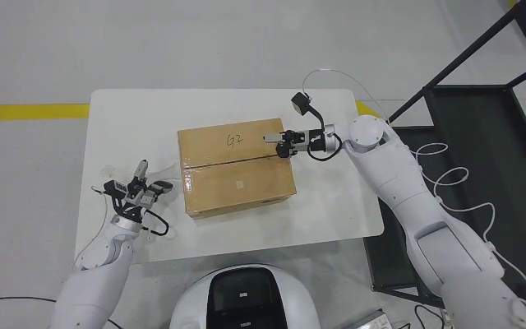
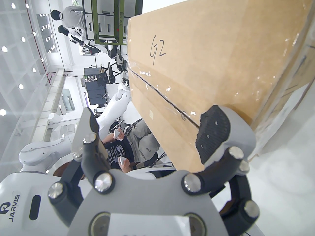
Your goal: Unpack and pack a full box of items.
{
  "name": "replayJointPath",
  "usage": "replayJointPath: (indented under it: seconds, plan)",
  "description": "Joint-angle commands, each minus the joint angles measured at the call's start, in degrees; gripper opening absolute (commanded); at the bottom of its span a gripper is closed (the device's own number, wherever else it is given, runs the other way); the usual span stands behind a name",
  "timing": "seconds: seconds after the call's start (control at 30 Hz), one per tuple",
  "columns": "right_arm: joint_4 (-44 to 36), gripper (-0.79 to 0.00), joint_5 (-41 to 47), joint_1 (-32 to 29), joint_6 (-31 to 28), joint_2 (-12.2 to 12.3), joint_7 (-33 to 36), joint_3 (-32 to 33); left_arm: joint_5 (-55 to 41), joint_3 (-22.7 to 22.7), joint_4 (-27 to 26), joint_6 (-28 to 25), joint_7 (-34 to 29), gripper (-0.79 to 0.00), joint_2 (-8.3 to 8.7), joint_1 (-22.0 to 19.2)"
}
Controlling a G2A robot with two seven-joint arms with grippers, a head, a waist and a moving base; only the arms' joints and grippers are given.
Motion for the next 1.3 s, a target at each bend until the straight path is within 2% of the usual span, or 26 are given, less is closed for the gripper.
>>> replayJointPath:
  seconds: [0.0, 0.3, 0.53, 0.73, 0.97, 1.27]
  plan:
    - [0.00, 0.000, 0.00, 0.00, 0.00, 0.00, 0.00, 0.00, -0.41, -0.21, -0.07, -0.41, -0.14, -0.785, -0.10, 0.35]
    - [0.00, 0.000, 0.00, 0.00, 0.00, 0.00, 0.00, 0.00, -1.88, -2.30, -3.15, -2.58, -1.43, -0.785, -0.20, 3.30]
    - [0.00, 0.000, 0.00, 0.00, 0.00, 0.00, 0.00, 0.00, 0.74, -4.80, -10.60, -4.85, -1.70, -0.785, 0.13, 7.28]
    - [0.00, 0.000, 0.00, 0.00, 0.00, 0.00, 0.00, 0.00, 4.79, -5.86, -17.80, -4.03, -0.02, -0.785, 0.24, 9.36]
    - [0.00, 0.000, 0.00, 0.00, 0.00, 0.00, 0.00, 0.00, 9.86, -4.18, -22.48, -0.63, 2.96, -0.785, -0.15, 8.55]
    - [0.00, 0.000, 0.00, 0.00, 0.00, 0.00, 0.00, 0.00, 17.09, -0.55, -23.23, 3.42, 5.89, -0.785, -0.86, 5.58]
